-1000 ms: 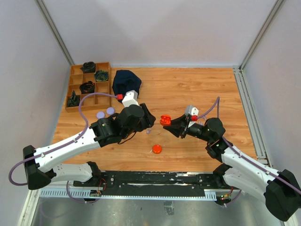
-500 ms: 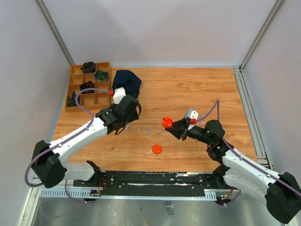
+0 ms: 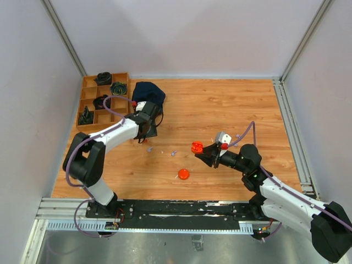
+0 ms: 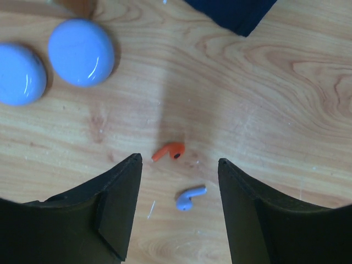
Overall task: Insert the wireless bluetooth earbuds into the charging case
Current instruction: Pick up the earbud from the center of the board.
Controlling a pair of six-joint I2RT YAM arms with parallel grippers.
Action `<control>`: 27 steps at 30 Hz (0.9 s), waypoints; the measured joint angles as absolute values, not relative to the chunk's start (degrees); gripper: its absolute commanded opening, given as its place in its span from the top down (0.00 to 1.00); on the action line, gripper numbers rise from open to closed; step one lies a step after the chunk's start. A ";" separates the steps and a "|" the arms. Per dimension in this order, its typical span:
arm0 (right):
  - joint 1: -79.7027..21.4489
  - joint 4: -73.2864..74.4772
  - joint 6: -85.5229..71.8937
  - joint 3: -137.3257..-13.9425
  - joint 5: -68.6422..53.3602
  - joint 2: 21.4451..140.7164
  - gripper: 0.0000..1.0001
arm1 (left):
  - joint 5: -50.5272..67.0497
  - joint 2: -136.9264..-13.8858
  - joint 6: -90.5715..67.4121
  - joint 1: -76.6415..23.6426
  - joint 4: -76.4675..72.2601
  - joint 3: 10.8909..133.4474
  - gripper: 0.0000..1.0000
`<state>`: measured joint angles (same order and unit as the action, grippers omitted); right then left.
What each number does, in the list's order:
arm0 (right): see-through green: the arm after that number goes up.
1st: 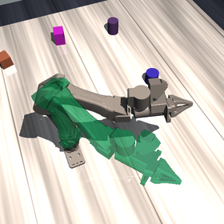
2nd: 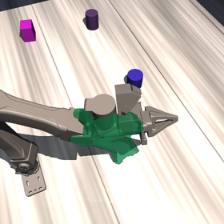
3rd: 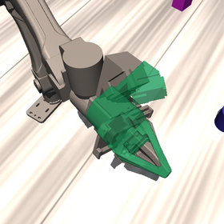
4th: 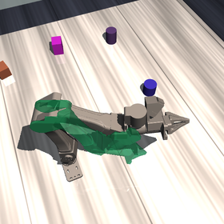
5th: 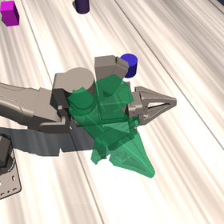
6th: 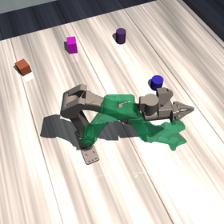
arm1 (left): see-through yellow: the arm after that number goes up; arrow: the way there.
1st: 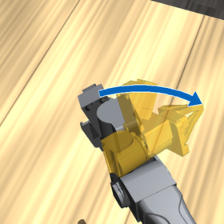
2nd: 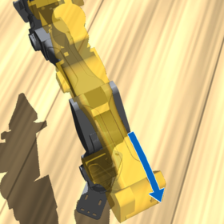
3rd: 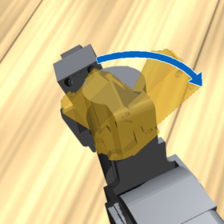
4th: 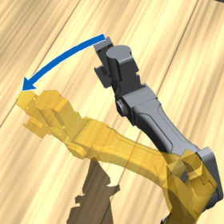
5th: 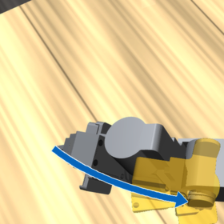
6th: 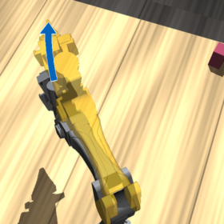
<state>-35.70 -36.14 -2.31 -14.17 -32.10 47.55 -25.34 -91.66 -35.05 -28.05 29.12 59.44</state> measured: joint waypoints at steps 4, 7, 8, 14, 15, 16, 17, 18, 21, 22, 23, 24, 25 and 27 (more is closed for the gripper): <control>-35.70 -36.07 -2.28 -13.91 -31.62 47.18 0.93 | -25.34 -98.08 -30.46 -27.77 30.76 64.88 0.40; -35.70 -36.05 -2.09 -13.91 -31.33 46.22 0.93 | -24.64 -100.99 -27.14 -27.38 31.81 67.37 0.41; -35.70 -36.03 -2.02 -13.91 -31.27 45.87 0.93 | -24.01 -101.84 -26.02 -27.05 32.14 68.03 0.42; -35.70 -35.66 -1.48 -13.91 -30.83 45.19 0.93 | -18.79 -105.41 -21.30 -23.70 33.78 70.22 0.47; -35.70 -35.48 -1.43 -13.91 -30.79 45.15 0.93 | -17.82 -105.93 -20.71 -23.14 34.00 70.46 0.48; -35.70 -35.31 -1.41 -13.91 -30.72 45.06 0.93 | -17.12 -106.39 -20.18 -22.72 34.20 70.67 0.50; -35.70 -35.20 -1.39 -13.91 -30.59 44.91 0.93 | -16.36 -106.91 -19.64 -22.31 34.52 70.96 0.52; -35.70 -35.20 -1.37 -13.91 -30.48 44.82 0.93 | -15.75 -107.39 -19.22 -22.00 34.79 71.22 0.53; -35.70 -35.14 -1.32 -13.91 -30.35 44.69 0.93 | -13.78 -108.07 -18.15 -21.54 35.07 71.92 0.57; -35.70 -35.11 -1.30 -13.91 -30.35 44.66 0.93 | -13.15 -108.18 -17.93 -21.50 35.14 72.03 0.57; -35.70 -35.07 -1.28 -13.91 -30.33 44.66 0.93 | -12.49 -108.18 -17.80 -21.50 35.14 72.05 0.57; -35.70 -35.03 -1.28 -13.91 -30.30 44.66 0.93 | -11.75 -108.20 -17.72 -21.50 35.29 72.05 0.58; -35.70 -34.94 -1.26 -13.91 -30.28 44.66 0.93 | -10.96 -108.20 -17.61 -21.50 35.48 72.05 0.58; -35.70 -34.85 -1.26 -13.91 -30.24 44.66 0.93 | -9.76 -108.20 -17.63 -21.50 35.86 72.05 0.58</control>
<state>-35.70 -34.85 -1.26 -13.91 -30.24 44.66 -9.76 -108.20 -17.63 -21.50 35.86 72.05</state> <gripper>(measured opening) 0.272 0.423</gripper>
